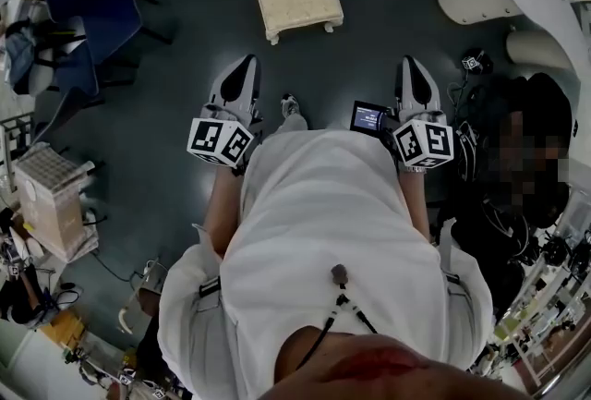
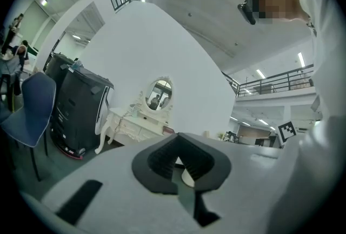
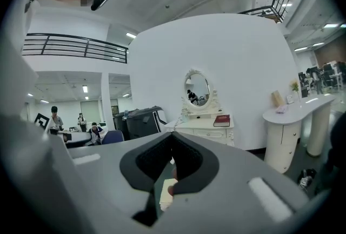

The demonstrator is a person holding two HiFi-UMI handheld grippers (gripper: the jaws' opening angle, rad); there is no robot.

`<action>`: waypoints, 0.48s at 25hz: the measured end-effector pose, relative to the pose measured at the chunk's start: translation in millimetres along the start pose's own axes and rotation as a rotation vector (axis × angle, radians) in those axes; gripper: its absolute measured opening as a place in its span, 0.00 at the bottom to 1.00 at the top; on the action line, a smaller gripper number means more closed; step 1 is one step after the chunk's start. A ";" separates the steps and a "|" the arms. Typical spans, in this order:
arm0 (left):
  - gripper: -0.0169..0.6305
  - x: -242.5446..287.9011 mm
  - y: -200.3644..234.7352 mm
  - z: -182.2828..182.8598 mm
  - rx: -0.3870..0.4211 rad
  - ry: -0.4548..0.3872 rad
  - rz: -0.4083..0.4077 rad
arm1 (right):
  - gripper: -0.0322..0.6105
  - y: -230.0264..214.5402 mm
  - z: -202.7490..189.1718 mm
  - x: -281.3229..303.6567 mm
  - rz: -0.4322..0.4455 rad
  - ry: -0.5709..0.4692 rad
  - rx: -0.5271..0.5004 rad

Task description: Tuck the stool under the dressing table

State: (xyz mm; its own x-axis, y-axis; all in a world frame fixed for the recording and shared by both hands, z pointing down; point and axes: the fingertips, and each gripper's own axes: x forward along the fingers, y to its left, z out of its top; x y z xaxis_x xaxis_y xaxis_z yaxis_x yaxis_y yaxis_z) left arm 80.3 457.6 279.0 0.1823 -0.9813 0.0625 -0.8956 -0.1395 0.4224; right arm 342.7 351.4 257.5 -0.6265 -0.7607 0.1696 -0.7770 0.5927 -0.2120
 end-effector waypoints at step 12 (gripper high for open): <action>0.04 58.6 28.3 -4.7 -0.032 0.063 -0.033 | 0.06 -17.6 -4.0 59.2 -0.009 0.054 0.037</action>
State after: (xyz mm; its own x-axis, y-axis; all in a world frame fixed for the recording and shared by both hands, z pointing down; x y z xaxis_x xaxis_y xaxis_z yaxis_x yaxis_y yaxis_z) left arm 67.5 396.8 298.8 0.2377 -0.9658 0.1040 -0.8754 -0.1666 0.4538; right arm 319.1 297.0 275.1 -0.6228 -0.7497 0.2236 -0.7804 0.5750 -0.2457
